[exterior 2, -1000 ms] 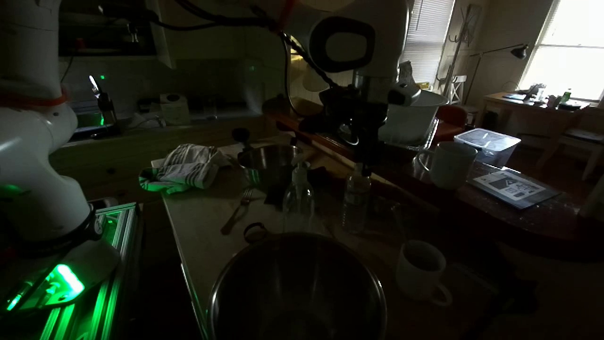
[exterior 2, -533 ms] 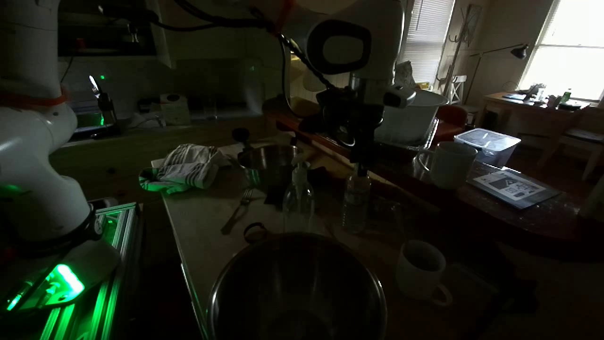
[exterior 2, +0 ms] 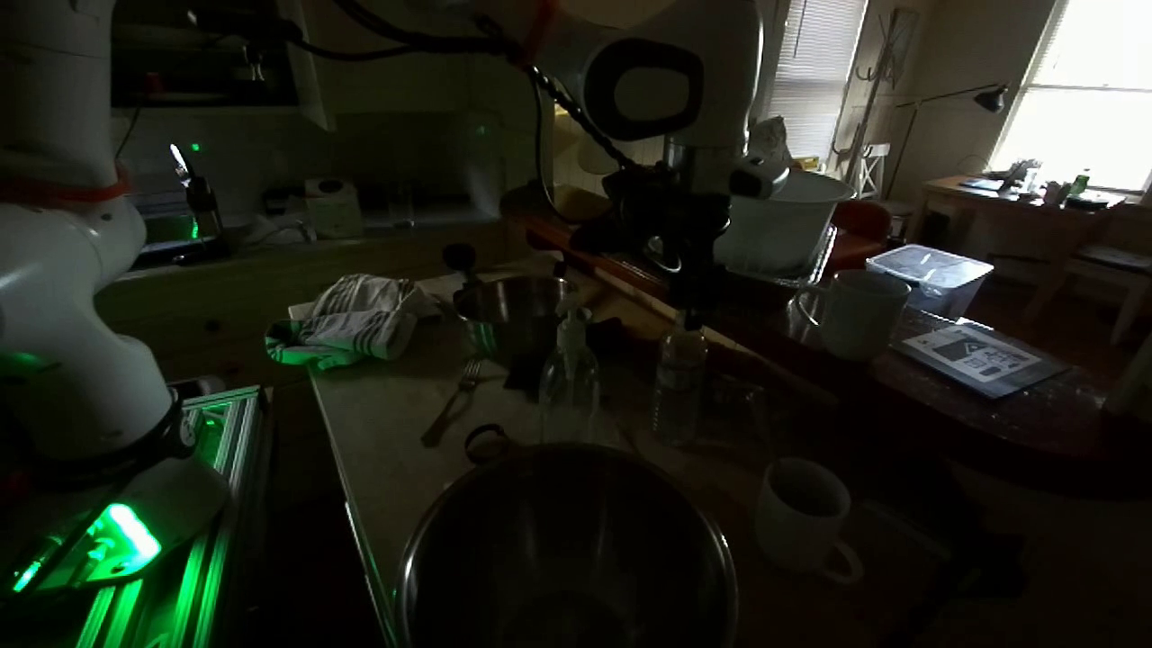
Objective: Place the plastic bottle in the bowl in the center and then place the bowl on the top counter
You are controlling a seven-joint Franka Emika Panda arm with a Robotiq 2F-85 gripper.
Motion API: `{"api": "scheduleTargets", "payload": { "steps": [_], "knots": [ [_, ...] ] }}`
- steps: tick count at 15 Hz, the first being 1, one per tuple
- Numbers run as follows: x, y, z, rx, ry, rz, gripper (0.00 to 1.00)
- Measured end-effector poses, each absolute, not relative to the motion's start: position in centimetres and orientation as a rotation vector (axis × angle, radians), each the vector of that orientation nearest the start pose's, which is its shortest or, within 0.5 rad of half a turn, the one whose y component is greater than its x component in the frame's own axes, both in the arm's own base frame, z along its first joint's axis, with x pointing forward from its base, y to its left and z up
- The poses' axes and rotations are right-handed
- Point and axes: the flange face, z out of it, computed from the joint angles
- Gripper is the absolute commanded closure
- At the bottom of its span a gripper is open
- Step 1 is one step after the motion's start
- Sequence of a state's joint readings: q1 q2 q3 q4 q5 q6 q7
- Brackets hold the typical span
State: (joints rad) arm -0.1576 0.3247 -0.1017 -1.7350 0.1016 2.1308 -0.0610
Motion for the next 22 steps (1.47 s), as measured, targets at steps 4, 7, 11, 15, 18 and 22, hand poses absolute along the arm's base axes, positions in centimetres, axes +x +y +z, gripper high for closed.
{"api": "scheduleTargets", "payload": {
  "steps": [4, 7, 11, 15, 18, 22],
  "knots": [
    [63.2, -16.0, 39.9, -3.074, 0.382, -0.126, 0.68],
    [63.2, -16.3, 39.7, -3.076, 0.388, -0.121, 0.92],
    [63.2, -16.6, 39.7, -3.079, 0.392, -0.125, 0.92],
    [62.9, -16.5, 40.8, -3.087, 0.383, -0.146, 0.92],
    [61.4, -15.5, 44.7, -3.080, 0.350, -0.171, 0.92],
    [56.4, -13.7, 50.4, -3.069, 0.176, -0.081, 0.92]
  ]
}}
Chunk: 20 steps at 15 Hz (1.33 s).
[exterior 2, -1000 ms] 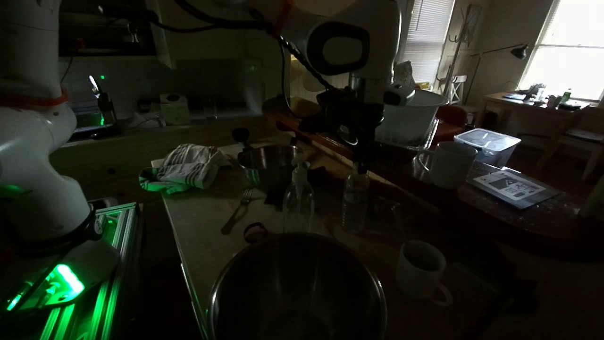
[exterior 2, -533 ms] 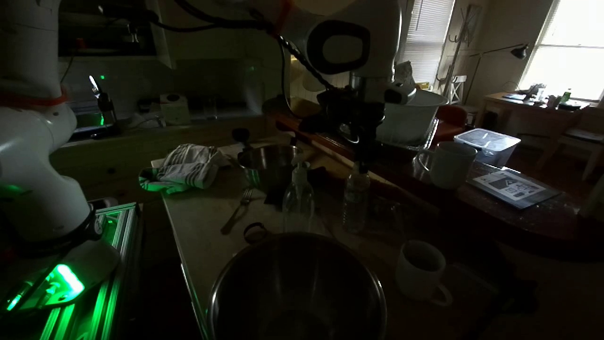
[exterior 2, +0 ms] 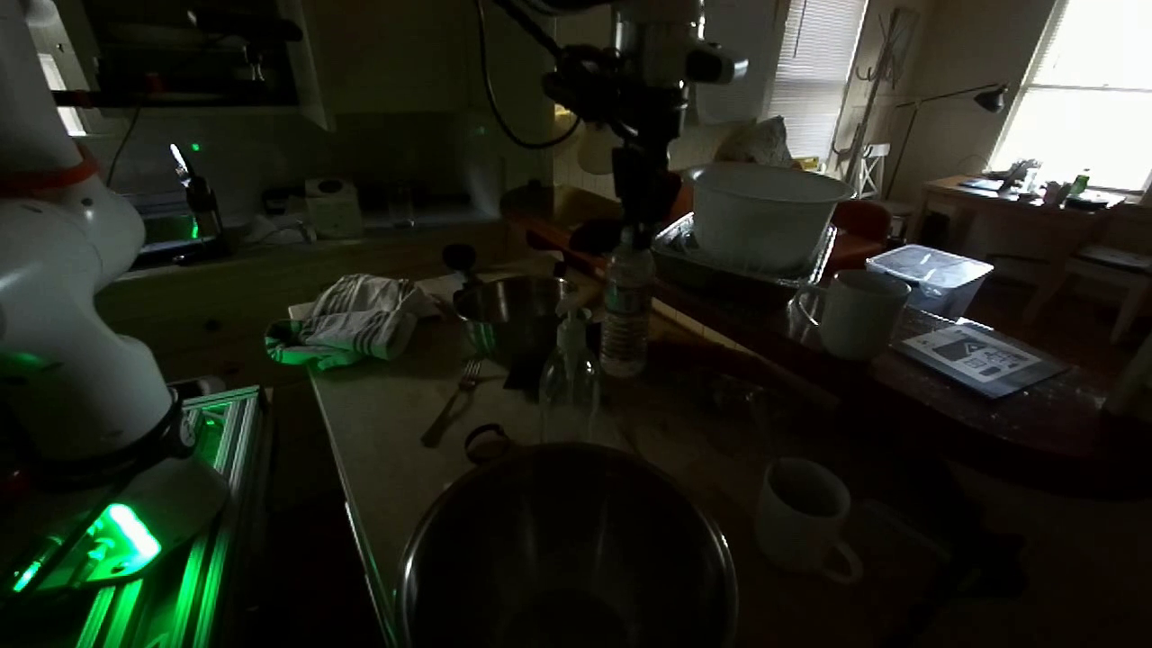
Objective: Place the plastic bottle in the bowl in the center and then place the bowl on the top counter
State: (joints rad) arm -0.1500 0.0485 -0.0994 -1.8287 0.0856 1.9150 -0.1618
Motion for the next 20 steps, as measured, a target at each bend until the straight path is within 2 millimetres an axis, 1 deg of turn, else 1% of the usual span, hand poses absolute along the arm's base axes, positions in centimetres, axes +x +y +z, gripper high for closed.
{"api": "scheduleTargets", "payload": {
  "steps": [3, 5, 7, 9, 12, 14, 15, 16, 20],
  "knots": [
    [52.0, -12.2, 54.3, -3.041, -0.021, -0.009, 0.92],
    [49.9, -10.2, 56.3, -3.015, -0.146, -0.017, 0.92],
    [49.0, -7.1, 57.4, -2.992, -0.254, -0.051, 0.92],
    [48.9, -3.0, 57.6, -2.965, -0.358, -0.071, 0.92],
    [49.3, 2.9, 56.3, -2.925, -0.474, -0.084, 0.92],
    [49.7, 5.7, 55.0, -2.913, -0.519, -0.071, 0.92],
    [50.0, 6.4, 54.2, -2.911, -0.534, -0.060, 0.92],
    [50.5, 6.8, 53.3, -2.910, -0.539, -0.049, 0.92],
    [52.6, 6.3, 48.4, -2.914, -0.507, 0.046, 0.92]
  ]
}}
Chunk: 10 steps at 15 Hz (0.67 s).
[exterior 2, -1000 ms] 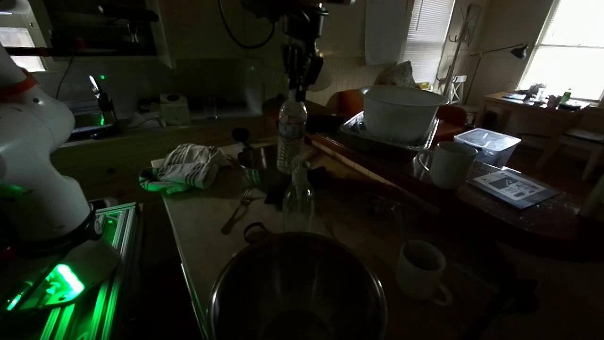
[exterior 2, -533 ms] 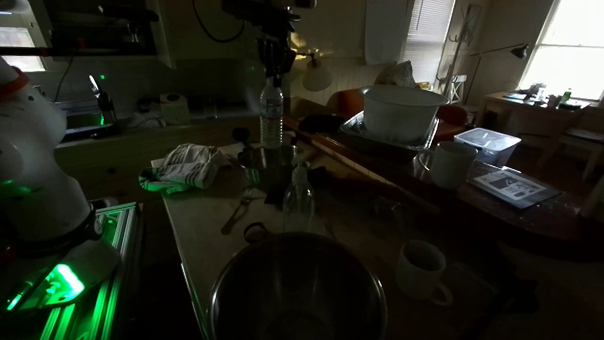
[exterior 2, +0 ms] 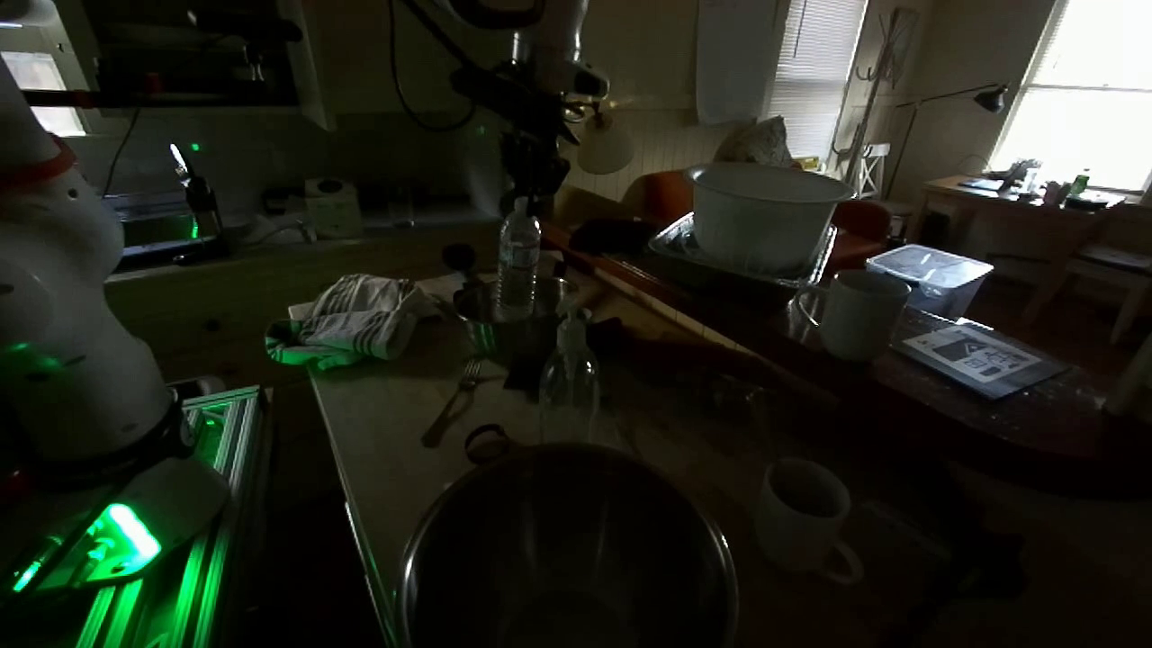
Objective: Place the plastic bottle in the bowl in the center and then place the bowl on the top counter
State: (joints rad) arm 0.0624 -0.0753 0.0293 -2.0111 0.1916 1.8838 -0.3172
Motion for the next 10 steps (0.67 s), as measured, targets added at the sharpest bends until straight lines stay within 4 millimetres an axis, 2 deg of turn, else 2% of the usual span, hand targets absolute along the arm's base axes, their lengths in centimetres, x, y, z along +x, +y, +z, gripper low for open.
{"api": "scheduleTargets", "payload": {
  "steps": [3, 5, 6, 7, 8, 10],
  "knots": [
    [53.7, 5.8, 45.0, -2.908, -0.482, 0.138, 0.92],
    [54.3, 5.6, 43.5, -2.904, -0.470, 0.176, 0.92],
    [54.5, 5.4, 42.9, -2.903, -0.466, 0.191, 0.43],
    [54.7, 5.3, 42.4, -2.902, -0.461, 0.203, 0.42],
    [54.9, 5.2, 42.1, -2.900, -0.457, 0.213, 0.37],
    [55.3, 4.9, 41.9, -2.899, -0.449, 0.220, 0.22]
  ]
}}
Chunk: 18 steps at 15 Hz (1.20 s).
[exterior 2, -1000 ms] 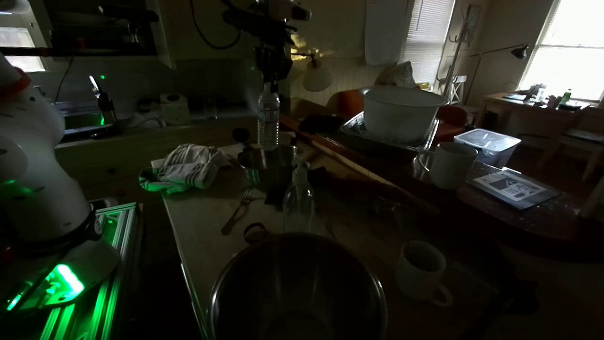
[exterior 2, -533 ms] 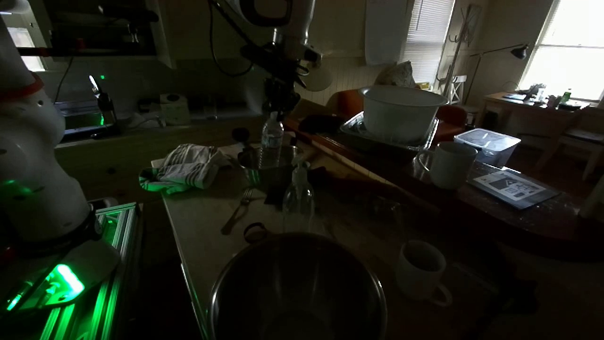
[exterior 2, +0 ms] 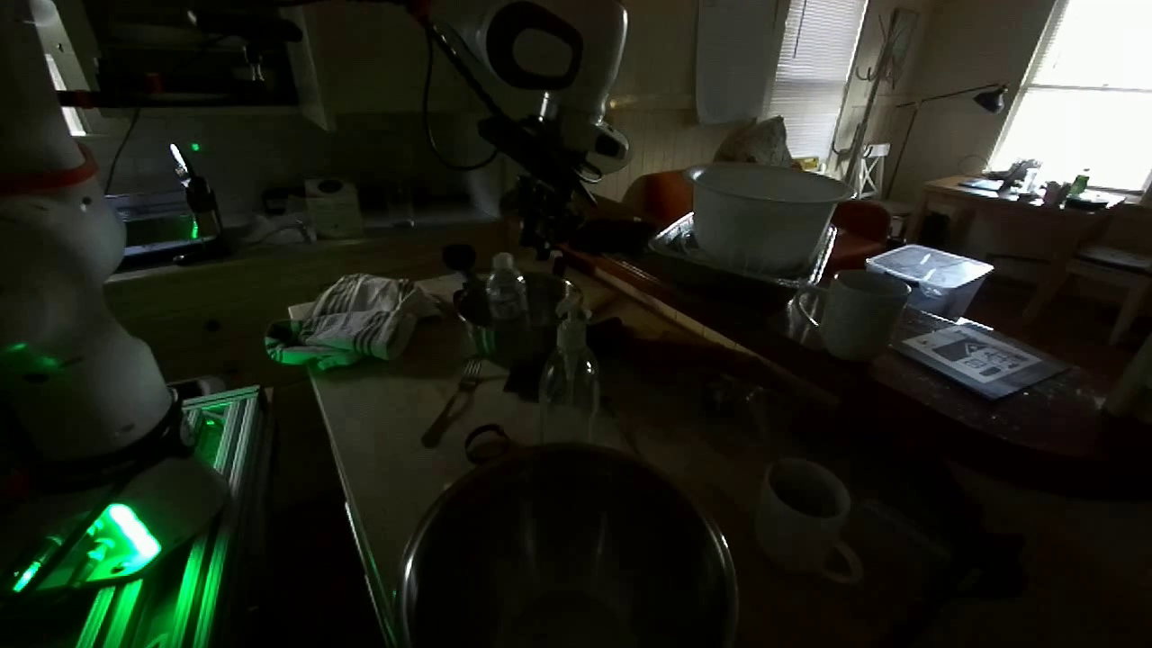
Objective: Place the plastic bottle in the bowl in the center and then place the bowl on the top counter
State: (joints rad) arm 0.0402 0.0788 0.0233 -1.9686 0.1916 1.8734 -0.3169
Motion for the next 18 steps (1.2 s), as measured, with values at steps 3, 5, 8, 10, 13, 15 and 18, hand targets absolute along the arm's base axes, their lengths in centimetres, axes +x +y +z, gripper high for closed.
{"api": "scheduleTargets", "payload": {
  "steps": [3, 5, 8, 10, 13, 15, 18],
  "knots": [
    [55.7, 4.4, 42.5, -2.899, -0.433, 0.222, 0.01],
    [56.0, 4.0, 43.1, -2.905, -0.408, 0.206, 0.00],
    [56.3, 3.0, 45.1, -2.919, -0.368, 0.158, 0.00],
    [55.6, 1.7, 47.1, -2.936, -0.341, 0.157, 0.00],
    [54.1, -1.3, 49.8, -2.989, -0.282, 0.166, 0.00],
    [54.1, -1.2, 49.8, -2.989, -0.284, 0.165, 0.00],
    [54.3, -0.6, 49.1, -2.985, -0.301, 0.184, 0.00]
  ]
}}
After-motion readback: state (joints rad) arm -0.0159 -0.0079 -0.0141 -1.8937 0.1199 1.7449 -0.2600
